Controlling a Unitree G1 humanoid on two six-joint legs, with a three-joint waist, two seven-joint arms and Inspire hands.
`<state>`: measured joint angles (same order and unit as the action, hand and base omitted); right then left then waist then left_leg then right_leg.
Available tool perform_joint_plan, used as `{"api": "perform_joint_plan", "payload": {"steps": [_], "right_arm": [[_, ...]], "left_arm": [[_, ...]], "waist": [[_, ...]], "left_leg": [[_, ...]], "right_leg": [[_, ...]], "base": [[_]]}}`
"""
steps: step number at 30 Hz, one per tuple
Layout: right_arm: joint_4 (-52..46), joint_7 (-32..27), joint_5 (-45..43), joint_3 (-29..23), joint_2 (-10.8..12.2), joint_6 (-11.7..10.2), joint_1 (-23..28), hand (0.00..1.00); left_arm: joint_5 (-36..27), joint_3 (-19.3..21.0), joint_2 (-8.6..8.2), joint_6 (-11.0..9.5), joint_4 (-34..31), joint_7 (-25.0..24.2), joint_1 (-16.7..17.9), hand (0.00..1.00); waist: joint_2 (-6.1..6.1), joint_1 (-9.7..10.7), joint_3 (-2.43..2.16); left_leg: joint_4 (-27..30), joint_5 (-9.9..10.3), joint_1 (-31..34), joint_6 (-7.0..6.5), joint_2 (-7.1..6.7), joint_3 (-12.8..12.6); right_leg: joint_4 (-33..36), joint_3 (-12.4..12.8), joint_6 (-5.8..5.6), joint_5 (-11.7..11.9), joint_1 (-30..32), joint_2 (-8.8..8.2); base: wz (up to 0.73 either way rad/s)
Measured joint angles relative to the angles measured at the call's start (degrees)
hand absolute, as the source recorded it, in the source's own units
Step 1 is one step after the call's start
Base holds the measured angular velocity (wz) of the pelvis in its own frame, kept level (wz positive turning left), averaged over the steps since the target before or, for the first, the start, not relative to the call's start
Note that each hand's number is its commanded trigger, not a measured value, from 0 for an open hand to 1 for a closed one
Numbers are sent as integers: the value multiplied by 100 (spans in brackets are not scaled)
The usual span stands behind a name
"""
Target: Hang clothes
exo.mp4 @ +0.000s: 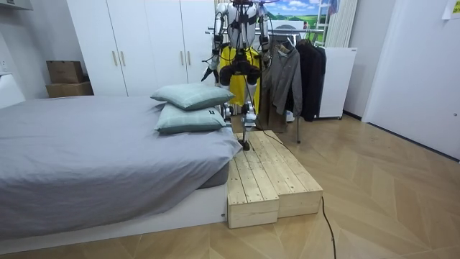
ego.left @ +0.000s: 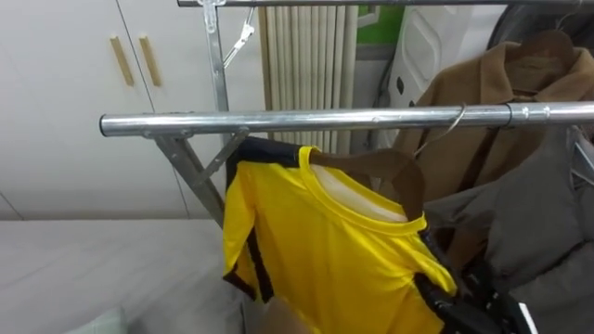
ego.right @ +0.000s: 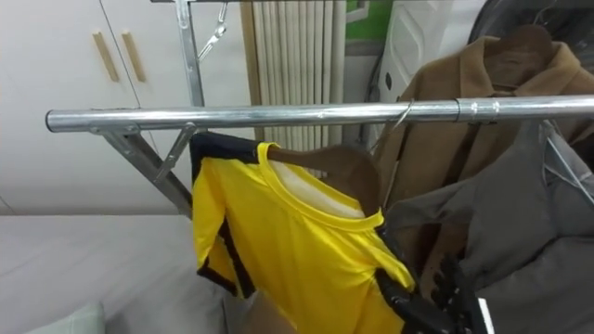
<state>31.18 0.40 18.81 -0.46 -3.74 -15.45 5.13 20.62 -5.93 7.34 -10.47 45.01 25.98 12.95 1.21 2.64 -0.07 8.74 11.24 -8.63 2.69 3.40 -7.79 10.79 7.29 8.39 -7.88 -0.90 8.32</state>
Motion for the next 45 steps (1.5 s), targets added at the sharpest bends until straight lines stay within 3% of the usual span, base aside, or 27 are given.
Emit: {"api": "perform_joint_plan", "payload": {"steps": [3,7,12,19,26,45], "right_arm": [[-567,109,-236,330,-42,220,41,0],[-1329,205,-786,634,-130,524,91,0],[-2108,217,-1773,647,-381,642,135,0],[-2403,221,-2634,642,-583,676,128,0],[-2676,227,-2716,640,-616,686,131,0],[-2705,143,-2710,656,-574,687,281,0]], "left_arm": [[6,-22,-52,0,-1,-33,-82,0],[28,-118,-32,0,-20,-150,-173,0],[32,-111,-18,0,-28,-382,-201,0],[24,-111,41,-8,-31,-422,-212,0],[27,-112,66,-47,-31,-410,-218,0],[31,-125,47,-27,-30,-423,-216,0]], "waist": [[-52,1,41],[-46,-2,48],[19,-7,45],[176,-53,18],[165,-144,25],[146,-151,36]], "left_leg": [[-5,0,53,0,-1,-9],[-9,0,136,0,6,-11],[-8,0,217,1,11,0],[-14,1,205,1,11,6],[-13,1,206,1,8,2],[-24,1,211,1,10,6]], "right_leg": [[29,57,-1,0,88,10],[98,76,-1,0,178,23],[110,57,0,0,250,23],[109,64,-1,1,246,23],[95,64,-10,8,242,22],[87,54,-9,9,244,20]], "base": [[-11],[-5],[1],[0],[0],[0]]}}
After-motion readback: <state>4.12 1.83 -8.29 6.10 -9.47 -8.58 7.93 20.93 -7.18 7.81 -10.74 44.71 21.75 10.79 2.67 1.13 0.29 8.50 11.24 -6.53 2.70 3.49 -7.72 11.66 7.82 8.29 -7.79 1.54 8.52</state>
